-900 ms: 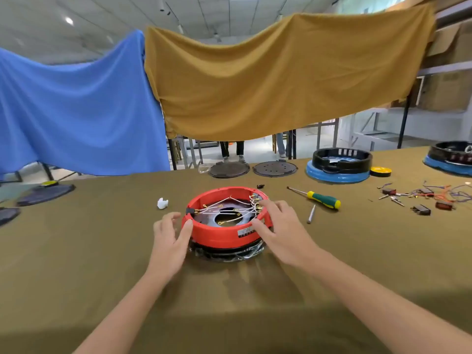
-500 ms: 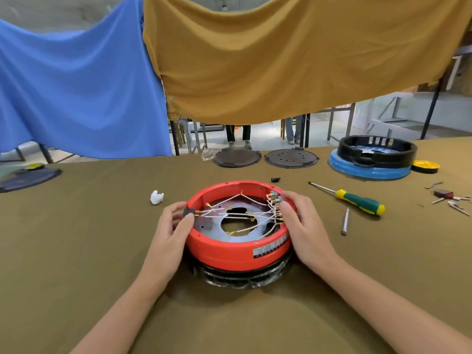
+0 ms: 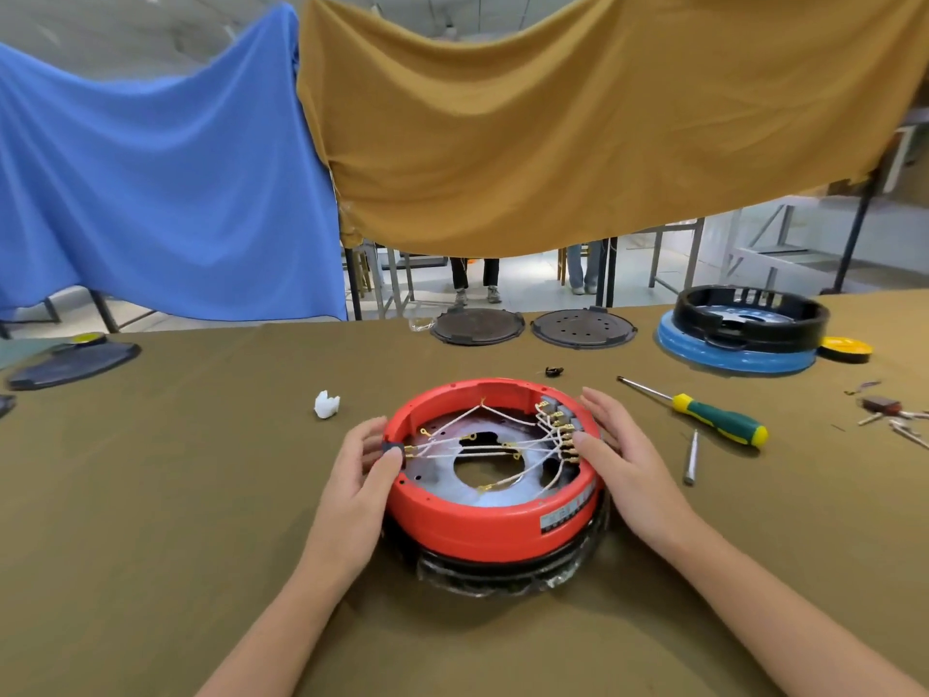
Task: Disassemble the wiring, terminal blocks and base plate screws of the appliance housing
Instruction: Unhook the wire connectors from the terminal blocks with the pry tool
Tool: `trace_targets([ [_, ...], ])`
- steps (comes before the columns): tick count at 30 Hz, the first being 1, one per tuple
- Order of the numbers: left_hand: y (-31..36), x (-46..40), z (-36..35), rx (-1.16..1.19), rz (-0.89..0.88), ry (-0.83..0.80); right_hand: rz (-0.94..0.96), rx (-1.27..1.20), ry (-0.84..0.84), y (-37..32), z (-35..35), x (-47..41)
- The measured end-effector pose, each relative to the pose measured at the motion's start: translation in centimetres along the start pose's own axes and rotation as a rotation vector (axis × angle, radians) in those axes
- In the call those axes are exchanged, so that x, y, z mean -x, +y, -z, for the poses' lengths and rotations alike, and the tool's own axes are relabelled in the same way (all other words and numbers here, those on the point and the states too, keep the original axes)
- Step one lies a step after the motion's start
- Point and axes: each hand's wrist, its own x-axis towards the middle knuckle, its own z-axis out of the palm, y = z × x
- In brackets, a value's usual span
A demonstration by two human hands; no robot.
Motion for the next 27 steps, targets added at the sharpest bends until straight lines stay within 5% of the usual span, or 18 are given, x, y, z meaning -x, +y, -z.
trace_targets([
  [4,-0.2,0.2,0.1,-0.055,0.038,0.042,-0.068,0.080,0.264,-0.1,0.9,-0.3],
  [9,0.0,0.2,0.3,-0.008,0.044,-0.069,-0.043,0.109,0.142,-0.2,0.6,0.3],
  [15,0.2,0.2,1.0,-0.042,-0.032,0.215,-0.114,-0.032,0.037,-1.3,0.4,-0.6],
  [18,0.6,-0.1,0.5,0.082,0.084,0.068,-0.090,-0.017,0.184,-1.6,0.5,0.0],
  [21,0.5,-0.3,-0.1,0.158,0.119,-0.086,-0.068,-0.061,0.155,-1.6,0.6,0.4],
  [27,0.1,-0.2,0.4,0.119,0.070,-0.009,-0.175,-0.228,-0.045,-2.4,0.3,-0.2],
])
